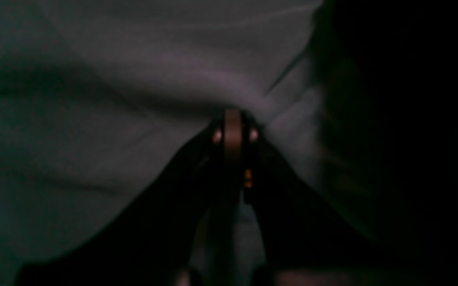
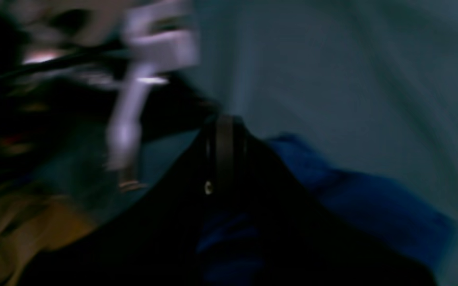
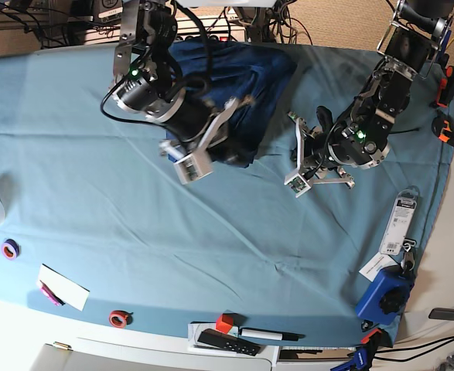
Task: Layout the t-shirt on the table in an organized manner, then fold the t-shirt properly
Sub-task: 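Grasp the bundle edge again with the right gripper and fold it over, then push the folded bundle flat with the right gripper and open it, then withdraw the right gripper away from the folded t-shirt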
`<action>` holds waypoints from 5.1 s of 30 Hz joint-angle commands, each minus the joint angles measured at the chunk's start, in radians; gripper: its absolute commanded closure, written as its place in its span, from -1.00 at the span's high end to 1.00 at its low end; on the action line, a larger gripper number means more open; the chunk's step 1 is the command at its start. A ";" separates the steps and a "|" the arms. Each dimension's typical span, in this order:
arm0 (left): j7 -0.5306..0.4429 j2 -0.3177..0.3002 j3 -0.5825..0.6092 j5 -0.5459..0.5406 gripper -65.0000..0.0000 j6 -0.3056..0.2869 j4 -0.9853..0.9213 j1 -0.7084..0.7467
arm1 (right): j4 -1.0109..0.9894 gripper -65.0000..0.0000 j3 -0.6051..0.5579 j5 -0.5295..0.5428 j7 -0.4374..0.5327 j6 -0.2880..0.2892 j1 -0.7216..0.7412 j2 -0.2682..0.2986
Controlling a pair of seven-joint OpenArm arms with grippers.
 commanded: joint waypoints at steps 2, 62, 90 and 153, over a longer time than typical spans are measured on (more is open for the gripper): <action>-0.018 -0.005 -0.008 -0.003 -1.00 0.000 0.014 -0.016 | 0.034 -1.00 -0.003 -0.051 0.045 -0.035 0.008 -0.005; -0.026 -0.006 -0.008 0.025 -1.00 0.003 0.014 -0.017 | -0.123 -0.13 0.007 -0.257 -0.089 -0.159 0.277 0.000; -0.045 -0.006 -0.008 0.043 -0.11 0.003 0.014 -0.017 | -0.574 0.13 0.585 0.724 -0.299 0.121 0.199 0.163; -0.044 -0.005 -0.008 -0.053 -0.11 0.000 0.014 -0.016 | -0.576 -1.00 1.291 0.637 -0.325 0.179 0.102 0.304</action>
